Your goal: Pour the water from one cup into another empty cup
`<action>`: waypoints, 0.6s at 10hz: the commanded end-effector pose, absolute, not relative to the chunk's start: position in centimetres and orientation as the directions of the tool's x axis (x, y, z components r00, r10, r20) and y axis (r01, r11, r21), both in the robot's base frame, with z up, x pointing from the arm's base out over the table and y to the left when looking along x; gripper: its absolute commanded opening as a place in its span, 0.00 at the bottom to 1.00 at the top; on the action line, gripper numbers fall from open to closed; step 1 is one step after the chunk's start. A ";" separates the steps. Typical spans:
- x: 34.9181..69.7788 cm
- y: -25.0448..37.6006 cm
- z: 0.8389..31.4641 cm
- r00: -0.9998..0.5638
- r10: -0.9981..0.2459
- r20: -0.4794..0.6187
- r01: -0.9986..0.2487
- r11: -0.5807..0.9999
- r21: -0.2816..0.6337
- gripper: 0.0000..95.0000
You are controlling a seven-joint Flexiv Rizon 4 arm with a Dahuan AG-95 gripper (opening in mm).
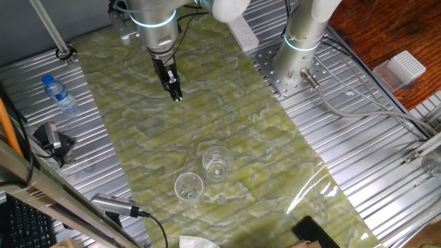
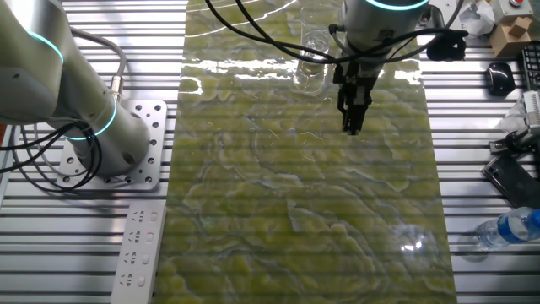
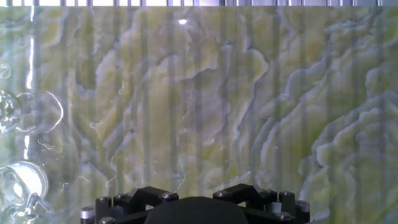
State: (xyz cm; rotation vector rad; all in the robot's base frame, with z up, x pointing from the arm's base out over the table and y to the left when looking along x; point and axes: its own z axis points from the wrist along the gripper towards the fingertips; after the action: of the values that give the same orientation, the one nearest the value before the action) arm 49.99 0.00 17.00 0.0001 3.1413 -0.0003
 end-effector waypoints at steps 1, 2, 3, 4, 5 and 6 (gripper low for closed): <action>50.0 0.0 17.0 -1.000 0.000 0.000 0.000 1.000 0.000 0.00; 50.0 0.0 17.0 -0.925 -0.378 -0.029 -0.378 0.926 0.006 0.00; 50.0 0.0 17.0 -0.925 -0.380 -0.028 -0.380 0.925 0.005 0.00; 50.0 0.0 16.9 -0.926 -0.376 -0.026 -0.376 0.927 0.002 0.00; 49.9 0.1 16.7 -0.927 -0.373 -0.026 -0.373 0.928 0.001 0.00; 49.9 0.1 16.6 -0.931 -0.364 -0.026 -0.364 0.931 0.001 0.00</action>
State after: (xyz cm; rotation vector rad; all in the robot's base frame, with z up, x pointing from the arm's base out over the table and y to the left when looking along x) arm 49.91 0.05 16.71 -0.2591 3.1198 0.0046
